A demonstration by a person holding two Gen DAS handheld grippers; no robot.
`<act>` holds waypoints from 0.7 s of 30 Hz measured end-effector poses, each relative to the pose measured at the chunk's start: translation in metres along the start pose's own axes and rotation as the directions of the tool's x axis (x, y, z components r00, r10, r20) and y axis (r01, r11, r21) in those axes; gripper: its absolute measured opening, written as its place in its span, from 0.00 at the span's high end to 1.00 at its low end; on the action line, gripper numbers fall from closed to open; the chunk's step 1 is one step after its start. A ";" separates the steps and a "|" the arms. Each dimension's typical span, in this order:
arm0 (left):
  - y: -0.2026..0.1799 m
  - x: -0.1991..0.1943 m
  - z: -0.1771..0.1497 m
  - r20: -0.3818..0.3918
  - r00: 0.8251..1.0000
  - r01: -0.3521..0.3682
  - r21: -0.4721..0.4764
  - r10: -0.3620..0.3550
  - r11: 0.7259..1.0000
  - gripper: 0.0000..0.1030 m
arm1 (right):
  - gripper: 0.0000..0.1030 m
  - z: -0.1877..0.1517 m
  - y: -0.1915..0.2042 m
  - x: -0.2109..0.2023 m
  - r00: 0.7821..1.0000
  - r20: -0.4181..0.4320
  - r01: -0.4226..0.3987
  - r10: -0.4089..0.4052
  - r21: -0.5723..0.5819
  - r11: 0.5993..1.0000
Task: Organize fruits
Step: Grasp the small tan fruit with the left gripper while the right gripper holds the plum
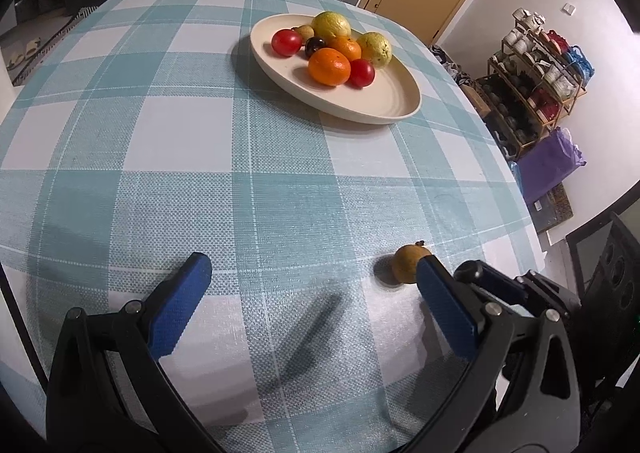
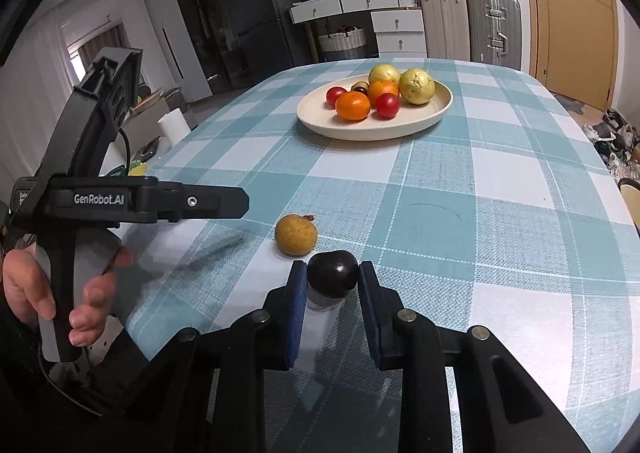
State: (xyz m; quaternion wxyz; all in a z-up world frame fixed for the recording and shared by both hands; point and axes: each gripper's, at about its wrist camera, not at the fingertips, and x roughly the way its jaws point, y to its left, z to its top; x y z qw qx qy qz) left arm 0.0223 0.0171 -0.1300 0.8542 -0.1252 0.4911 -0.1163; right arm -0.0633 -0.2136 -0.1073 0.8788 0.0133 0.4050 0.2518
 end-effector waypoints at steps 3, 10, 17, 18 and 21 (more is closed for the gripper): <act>-0.003 0.001 0.000 -0.005 1.000 0.015 0.006 -0.015 1.000 0.01 | 0.74 0.001 -0.004 -0.002 1.000 0.011 0.006 -0.006 0.008 1.000; -0.024 0.011 -0.004 -0.033 0.999 0.039 0.074 -0.036 0.997 0.01 | 0.74 0.000 -0.016 -0.007 0.999 0.027 0.019 -0.020 0.037 0.999; -0.049 0.021 -0.004 -0.028 0.999 -0.013 0.162 0.017 0.987 0.02 | 0.74 0.000 -0.028 -0.011 0.999 0.033 0.028 -0.031 0.064 0.998; -0.051 0.021 -0.004 -0.026 0.999 -0.017 0.171 0.022 0.985 0.03 | 0.74 0.000 -0.029 -0.011 0.999 0.028 0.029 -0.031 0.070 0.997; -0.059 0.024 -0.005 -0.021 0.999 -0.040 0.202 0.045 0.979 0.13 | 0.74 -0.001 -0.031 -0.010 0.999 0.025 0.023 -0.025 0.080 0.996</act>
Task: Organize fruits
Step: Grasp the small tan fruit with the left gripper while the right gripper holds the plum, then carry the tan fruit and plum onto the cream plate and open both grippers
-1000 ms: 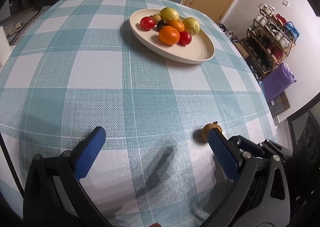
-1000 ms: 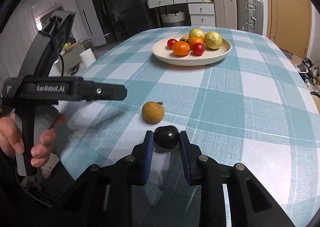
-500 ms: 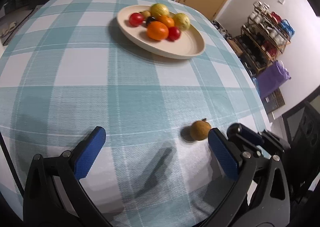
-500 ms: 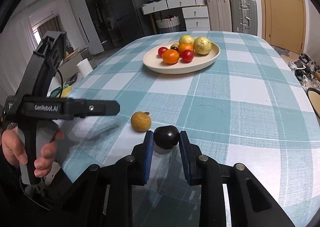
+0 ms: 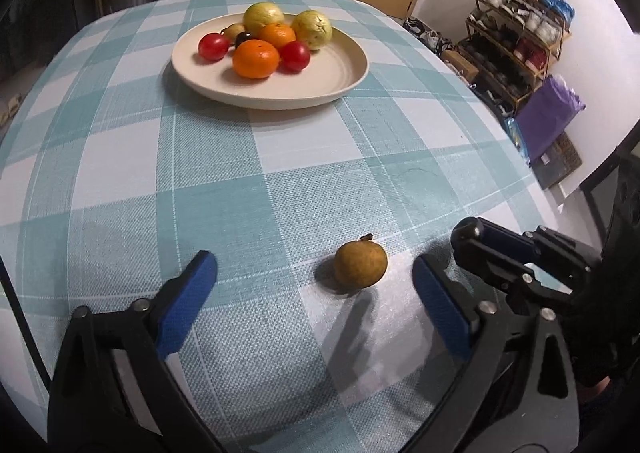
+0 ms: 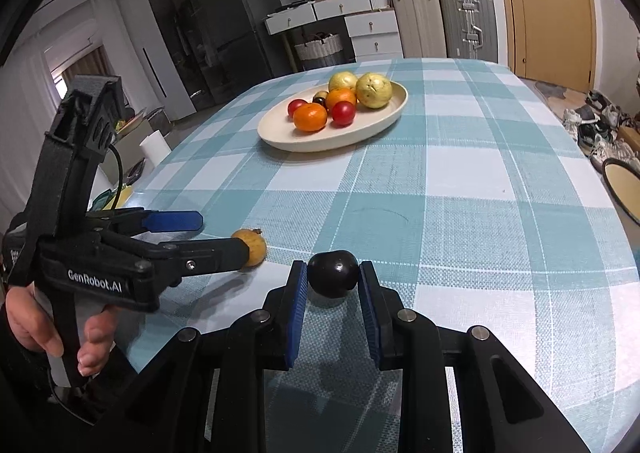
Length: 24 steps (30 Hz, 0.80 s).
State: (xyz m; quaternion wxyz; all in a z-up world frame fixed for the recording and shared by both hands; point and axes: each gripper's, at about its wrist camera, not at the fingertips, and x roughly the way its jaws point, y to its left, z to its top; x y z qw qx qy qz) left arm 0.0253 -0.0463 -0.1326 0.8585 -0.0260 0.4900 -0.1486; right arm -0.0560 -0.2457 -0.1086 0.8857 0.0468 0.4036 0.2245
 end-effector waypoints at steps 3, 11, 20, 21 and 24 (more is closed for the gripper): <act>-0.006 0.004 0.000 -0.018 1.000 -0.002 0.027 0.002 1.000 0.30 | 0.74 -0.001 0.000 0.000 1.000 0.000 -0.006 0.006 0.000 1.000; -0.005 0.004 0.003 -0.016 0.996 0.088 0.027 -0.088 0.996 0.75 | 0.74 0.004 0.000 -0.001 1.000 0.009 -0.017 0.018 -0.007 1.000; 0.009 0.002 0.008 -0.005 0.993 0.120 -0.016 -0.120 0.993 0.75 | 0.74 0.012 0.002 0.005 0.999 0.003 -0.033 0.033 -0.009 0.999; 0.013 0.001 0.010 0.000 0.993 0.121 -0.022 -0.121 0.992 0.75 | 0.74 0.014 0.002 0.006 0.999 0.002 -0.036 0.036 -0.010 0.999; 0.023 -0.002 0.016 0.017 0.992 0.125 -0.042 -0.124 0.991 0.75 | 0.74 0.020 0.004 0.010 0.999 0.003 -0.043 0.043 -0.014 0.999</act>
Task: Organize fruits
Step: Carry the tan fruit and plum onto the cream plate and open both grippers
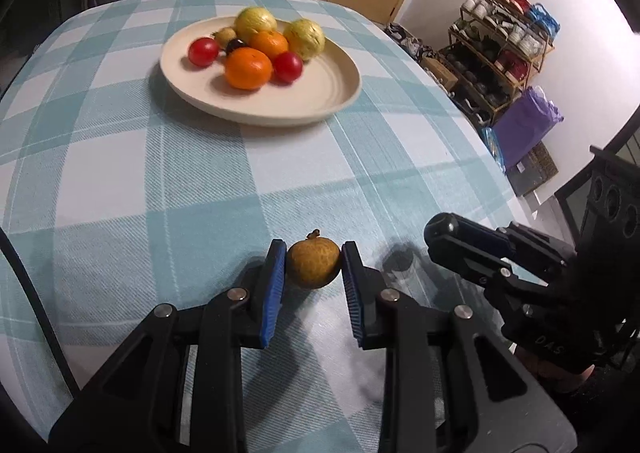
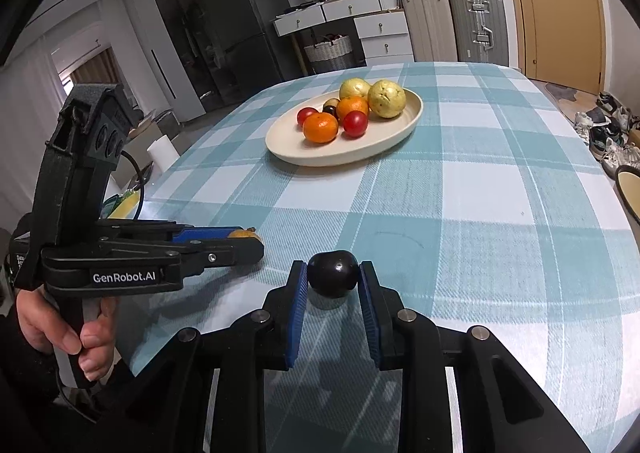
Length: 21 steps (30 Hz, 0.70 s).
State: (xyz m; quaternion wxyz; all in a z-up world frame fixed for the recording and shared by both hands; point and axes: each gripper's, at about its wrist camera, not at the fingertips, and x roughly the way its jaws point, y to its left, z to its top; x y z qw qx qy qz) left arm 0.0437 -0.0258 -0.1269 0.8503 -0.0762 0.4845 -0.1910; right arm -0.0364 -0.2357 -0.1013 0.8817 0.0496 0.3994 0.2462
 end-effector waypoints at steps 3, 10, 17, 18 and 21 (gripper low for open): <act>0.011 -0.005 0.009 0.020 1.000 0.000 -0.024 0.000 1.000 0.75 | 0.74 0.008 0.000 0.006 1.000 0.000 -0.016 0.016 0.007 1.000; 0.038 -0.018 0.039 0.075 0.997 -0.021 -0.062 0.026 0.998 0.75 | 0.74 0.037 0.001 0.022 0.999 0.016 -0.047 0.046 0.005 0.999; 0.055 -0.021 0.077 0.116 0.992 -0.037 -0.076 0.045 0.996 0.75 | 0.74 0.072 -0.002 0.037 0.997 0.044 -0.059 0.058 0.000 0.998; 0.056 -0.020 0.082 0.120 0.992 -0.038 -0.073 0.047 0.997 0.75 | 0.74 0.077 -0.003 0.040 0.997 0.044 -0.061 0.061 0.003 0.998; 0.062 -0.014 0.099 0.125 0.990 -0.051 -0.072 0.060 0.996 0.75 | 0.74 0.089 -0.007 0.048 0.997 0.046 -0.060 0.059 0.010 0.998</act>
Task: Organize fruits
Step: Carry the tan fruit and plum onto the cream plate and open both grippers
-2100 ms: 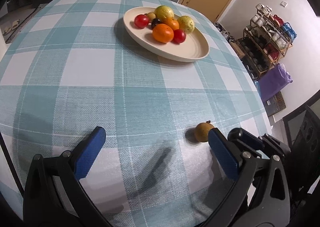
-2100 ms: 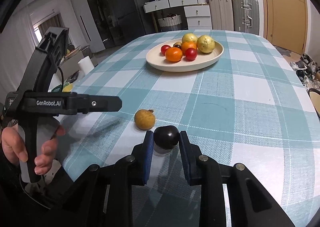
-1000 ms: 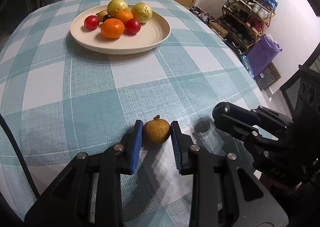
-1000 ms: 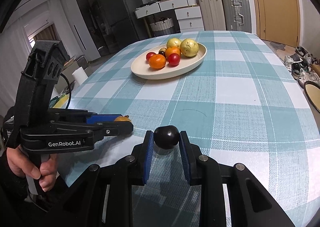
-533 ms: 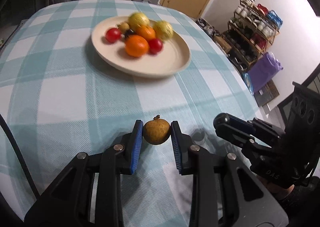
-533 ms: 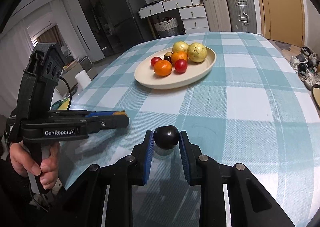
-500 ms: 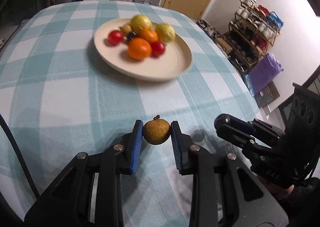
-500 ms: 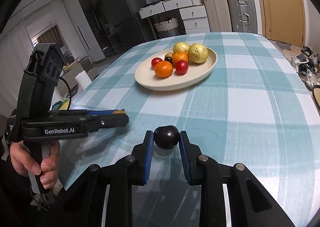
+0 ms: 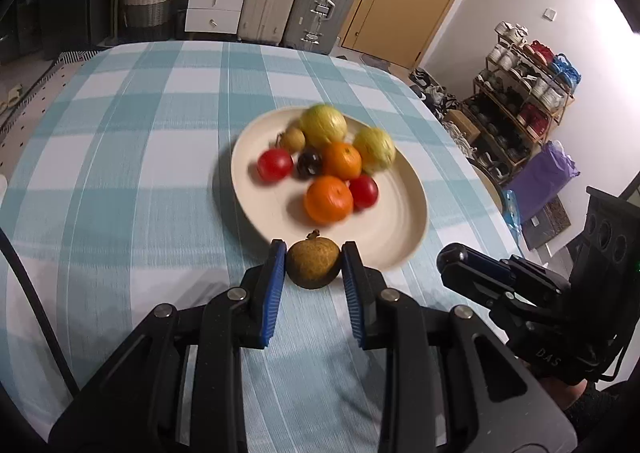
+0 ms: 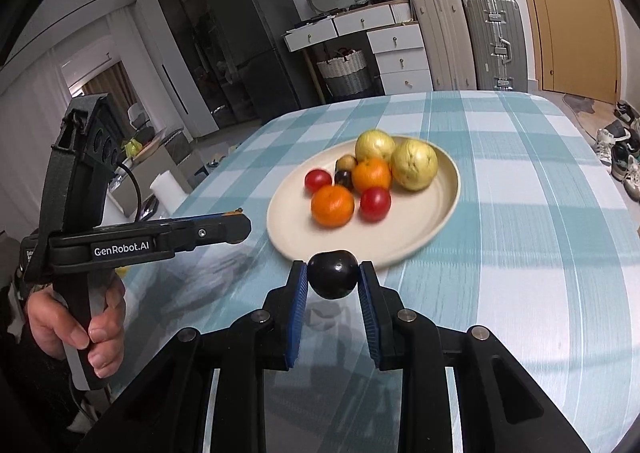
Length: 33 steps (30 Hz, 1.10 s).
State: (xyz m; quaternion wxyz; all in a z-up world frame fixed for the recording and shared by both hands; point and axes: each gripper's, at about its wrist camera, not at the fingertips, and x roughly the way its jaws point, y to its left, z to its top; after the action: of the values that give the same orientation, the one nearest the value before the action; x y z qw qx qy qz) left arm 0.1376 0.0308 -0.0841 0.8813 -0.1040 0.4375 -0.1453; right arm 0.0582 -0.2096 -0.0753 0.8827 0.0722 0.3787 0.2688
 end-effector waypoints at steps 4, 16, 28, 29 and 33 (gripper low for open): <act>0.006 0.016 0.017 -0.008 1.000 -0.010 -0.006 0.010 1.000 0.75 | 0.74 0.014 -0.007 0.013 1.000 -0.005 0.003 -0.003 0.027 1.000; 0.016 0.049 0.043 -0.023 1.000 -0.003 -0.014 0.003 1.000 0.75 | 0.74 0.047 -0.013 0.043 1.000 -0.014 0.001 0.000 0.037 0.999; 0.022 0.055 0.044 -0.021 1.000 -0.012 -0.032 0.011 0.999 0.75 | 0.74 0.057 -0.028 0.062 0.999 -0.031 0.028 -0.027 0.058 0.998; 0.023 0.055 0.044 -0.022 1.000 -0.011 -0.034 0.010 0.999 0.75 | 0.74 0.057 -0.029 0.063 0.999 -0.034 0.031 -0.029 0.060 0.998; 0.023 0.057 0.045 -0.024 1.000 -0.007 -0.031 0.006 1.000 0.75 | 0.74 0.057 -0.030 0.066 0.998 -0.038 0.046 -0.043 0.063 0.997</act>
State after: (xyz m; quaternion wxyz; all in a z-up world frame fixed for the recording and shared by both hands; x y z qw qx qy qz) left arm 0.2098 0.0351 -0.1065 0.8747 -0.1145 0.4506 -0.1370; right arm 0.1493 -0.1956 -0.0869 0.8785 0.0868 0.4048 0.2382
